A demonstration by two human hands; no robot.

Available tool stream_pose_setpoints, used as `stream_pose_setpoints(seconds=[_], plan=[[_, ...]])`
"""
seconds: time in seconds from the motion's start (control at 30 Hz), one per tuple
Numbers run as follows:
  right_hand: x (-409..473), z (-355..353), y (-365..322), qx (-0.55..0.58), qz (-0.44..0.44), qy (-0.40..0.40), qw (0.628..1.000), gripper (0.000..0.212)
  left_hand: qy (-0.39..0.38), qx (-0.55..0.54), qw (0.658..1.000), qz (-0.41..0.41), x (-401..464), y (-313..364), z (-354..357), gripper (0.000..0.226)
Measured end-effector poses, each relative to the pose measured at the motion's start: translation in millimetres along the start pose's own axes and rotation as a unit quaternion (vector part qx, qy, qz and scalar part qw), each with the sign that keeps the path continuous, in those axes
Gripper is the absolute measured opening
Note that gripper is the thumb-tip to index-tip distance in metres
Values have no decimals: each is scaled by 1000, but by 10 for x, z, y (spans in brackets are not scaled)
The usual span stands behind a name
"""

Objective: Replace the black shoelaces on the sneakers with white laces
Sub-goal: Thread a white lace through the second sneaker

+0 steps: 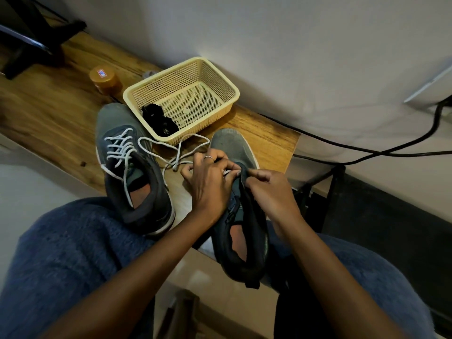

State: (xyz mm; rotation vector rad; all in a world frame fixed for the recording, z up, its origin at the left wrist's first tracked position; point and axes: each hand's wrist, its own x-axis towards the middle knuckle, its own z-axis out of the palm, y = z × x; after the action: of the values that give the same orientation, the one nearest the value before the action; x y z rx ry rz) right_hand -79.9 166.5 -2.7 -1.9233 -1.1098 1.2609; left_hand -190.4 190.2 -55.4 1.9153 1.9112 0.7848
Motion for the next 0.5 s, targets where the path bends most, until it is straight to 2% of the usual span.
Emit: stream_pose_setpoints(seconds=[0.2, 0.37, 0.5], plan=[[37, -30, -15, 39, 27, -24, 999, 21, -3, -29, 1000, 2, 8, -24, 5, 4], [72, -74, -25, 72, 47, -28, 996, 32, -14, -30, 999, -5, 23, -33, 29, 2], [77, -92, -50, 72, 40, -34, 996, 19, 2, -2, 1000, -11, -11, 10, 1, 5]])
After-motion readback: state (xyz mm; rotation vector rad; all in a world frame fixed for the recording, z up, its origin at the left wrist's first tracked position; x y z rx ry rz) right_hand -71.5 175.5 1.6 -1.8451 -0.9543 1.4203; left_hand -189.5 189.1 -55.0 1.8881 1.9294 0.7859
